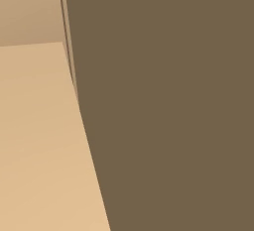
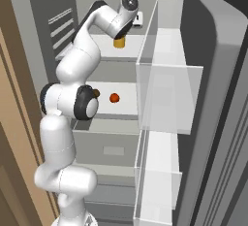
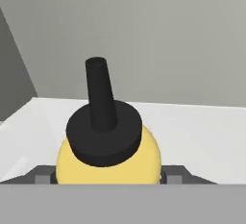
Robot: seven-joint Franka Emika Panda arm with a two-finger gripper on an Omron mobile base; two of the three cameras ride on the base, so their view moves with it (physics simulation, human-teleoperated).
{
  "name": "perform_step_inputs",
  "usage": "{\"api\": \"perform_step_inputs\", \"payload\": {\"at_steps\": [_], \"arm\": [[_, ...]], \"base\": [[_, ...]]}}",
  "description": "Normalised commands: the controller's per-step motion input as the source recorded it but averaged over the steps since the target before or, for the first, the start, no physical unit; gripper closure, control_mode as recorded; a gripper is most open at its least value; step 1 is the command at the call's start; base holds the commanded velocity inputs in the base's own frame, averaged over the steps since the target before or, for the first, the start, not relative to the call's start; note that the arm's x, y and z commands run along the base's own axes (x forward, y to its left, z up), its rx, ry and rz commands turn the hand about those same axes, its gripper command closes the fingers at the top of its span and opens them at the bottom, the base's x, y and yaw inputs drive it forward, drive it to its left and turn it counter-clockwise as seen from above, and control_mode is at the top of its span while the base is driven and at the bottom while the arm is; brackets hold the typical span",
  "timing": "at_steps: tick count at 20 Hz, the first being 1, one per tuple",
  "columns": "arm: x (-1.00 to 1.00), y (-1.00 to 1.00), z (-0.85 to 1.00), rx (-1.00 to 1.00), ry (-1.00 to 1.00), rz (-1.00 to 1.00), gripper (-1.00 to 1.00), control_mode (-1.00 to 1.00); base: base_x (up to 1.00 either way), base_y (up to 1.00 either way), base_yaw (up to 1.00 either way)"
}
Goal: Place the mustard and mustard from the counter to the top shelf of the fridge. If the existing items in the fridge are on the top shelf, move them to other shelves.
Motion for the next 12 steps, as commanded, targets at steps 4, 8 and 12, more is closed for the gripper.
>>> {"api": "perform_step_inputs", "payload": {"at_steps": [4,8,12], "arm": [[0.00,0.00,-0.02,0.00,0.00,0.00,-1.00,-1.00],[0.00,0.00,0.00,0.00,0.00,0.00,-1.00,-1.00],[0.00,0.02,0.00,0.00,0.00,0.00,-1.00,-1.00]], "base": [[0.00,0.00,0.00],[0.00,0.00,0.00],[0.00,0.00,0.00]]}}
